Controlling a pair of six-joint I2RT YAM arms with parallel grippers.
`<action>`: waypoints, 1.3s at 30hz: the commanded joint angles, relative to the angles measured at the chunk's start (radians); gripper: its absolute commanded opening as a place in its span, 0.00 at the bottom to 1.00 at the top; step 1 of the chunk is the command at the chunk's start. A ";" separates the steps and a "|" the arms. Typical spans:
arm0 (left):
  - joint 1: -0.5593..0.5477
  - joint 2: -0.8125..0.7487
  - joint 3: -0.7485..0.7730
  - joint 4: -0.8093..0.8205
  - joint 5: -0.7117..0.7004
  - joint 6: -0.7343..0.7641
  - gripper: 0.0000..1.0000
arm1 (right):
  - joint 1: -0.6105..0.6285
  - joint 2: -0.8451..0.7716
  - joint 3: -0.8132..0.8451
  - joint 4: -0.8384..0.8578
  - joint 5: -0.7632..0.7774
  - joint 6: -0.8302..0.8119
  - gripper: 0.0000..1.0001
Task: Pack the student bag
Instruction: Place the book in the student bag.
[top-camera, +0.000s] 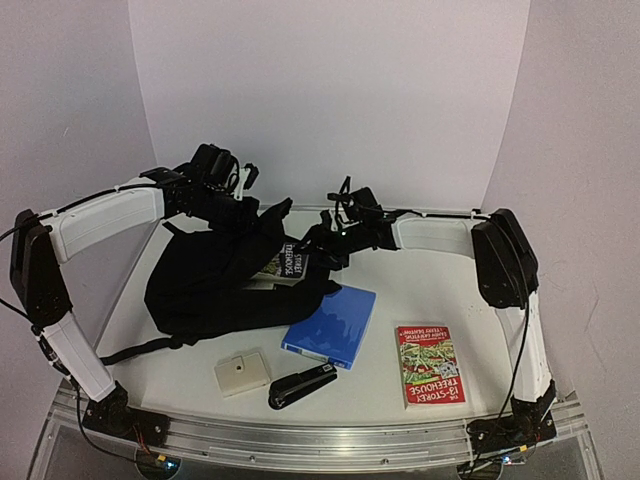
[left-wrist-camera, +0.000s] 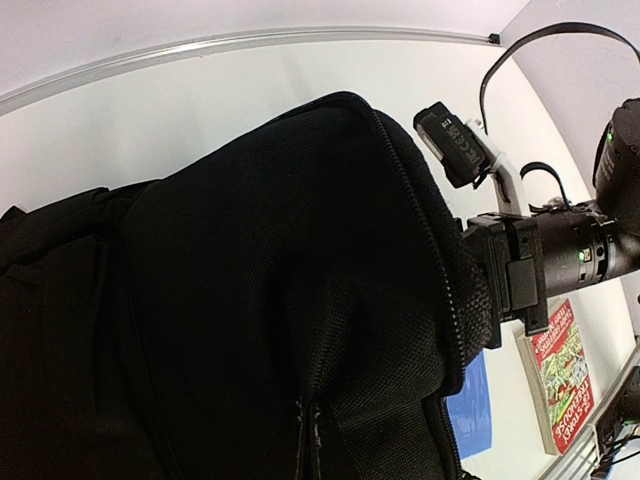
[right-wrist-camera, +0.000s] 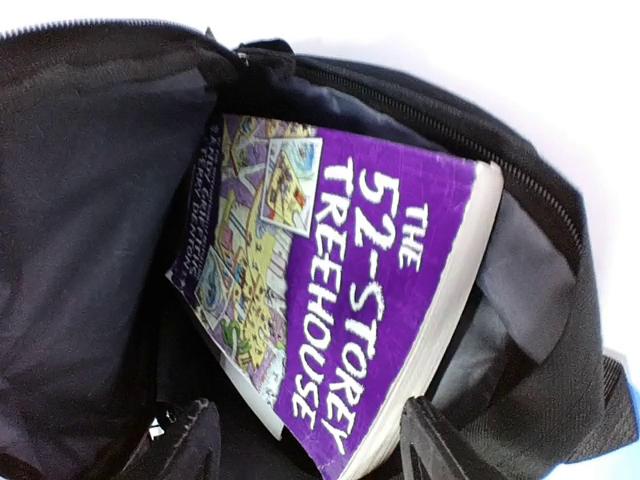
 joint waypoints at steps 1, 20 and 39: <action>-0.005 -0.033 0.044 0.043 0.017 0.003 0.00 | 0.012 0.023 0.061 -0.029 0.023 -0.025 0.62; -0.005 -0.002 0.057 0.058 0.059 0.001 0.00 | 0.057 0.158 0.228 -0.062 0.047 -0.074 0.62; -0.002 0.018 0.038 0.072 0.060 -0.017 0.00 | 0.111 0.307 0.440 0.054 -0.089 0.023 0.43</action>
